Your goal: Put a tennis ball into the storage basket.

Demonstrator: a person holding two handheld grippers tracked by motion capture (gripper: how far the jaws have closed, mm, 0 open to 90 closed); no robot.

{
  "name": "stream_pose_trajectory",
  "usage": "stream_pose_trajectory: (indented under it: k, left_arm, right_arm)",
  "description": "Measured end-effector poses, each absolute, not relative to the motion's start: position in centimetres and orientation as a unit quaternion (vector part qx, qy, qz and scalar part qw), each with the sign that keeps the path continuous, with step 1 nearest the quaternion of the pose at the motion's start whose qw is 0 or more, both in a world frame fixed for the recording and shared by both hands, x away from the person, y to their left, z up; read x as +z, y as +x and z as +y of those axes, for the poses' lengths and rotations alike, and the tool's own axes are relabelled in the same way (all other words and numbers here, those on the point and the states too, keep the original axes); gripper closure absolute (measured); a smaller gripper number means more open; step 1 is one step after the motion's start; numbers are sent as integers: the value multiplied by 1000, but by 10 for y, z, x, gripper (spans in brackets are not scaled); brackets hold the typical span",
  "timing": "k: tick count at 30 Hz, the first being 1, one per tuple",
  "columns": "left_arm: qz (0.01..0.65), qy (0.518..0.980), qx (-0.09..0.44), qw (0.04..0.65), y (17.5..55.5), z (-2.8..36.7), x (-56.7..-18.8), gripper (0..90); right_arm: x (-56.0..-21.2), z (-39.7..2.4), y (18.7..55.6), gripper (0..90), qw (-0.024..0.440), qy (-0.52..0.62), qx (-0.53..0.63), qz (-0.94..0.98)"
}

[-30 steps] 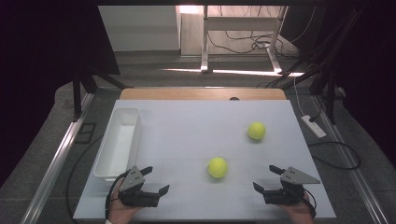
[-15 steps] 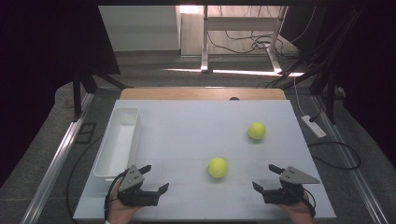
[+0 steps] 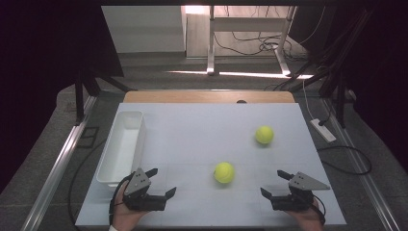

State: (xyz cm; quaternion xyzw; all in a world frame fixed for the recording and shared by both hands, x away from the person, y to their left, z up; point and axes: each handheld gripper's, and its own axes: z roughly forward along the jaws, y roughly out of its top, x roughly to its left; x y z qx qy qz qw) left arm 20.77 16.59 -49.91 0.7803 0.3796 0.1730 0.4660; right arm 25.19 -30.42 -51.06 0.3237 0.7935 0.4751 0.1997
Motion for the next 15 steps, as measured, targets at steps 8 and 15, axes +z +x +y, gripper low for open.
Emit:
stream_pose_trajectory:
  k: [8,15]
  left_arm:
    - [378,783,175,462,211,164,-492,89]
    - [378,784,177,459,212,162,-485,89]
  right_arm:
    - [-511,-304,252,83,197,325,479,792]
    - [-511,-304,252,85,198,325,477,792]
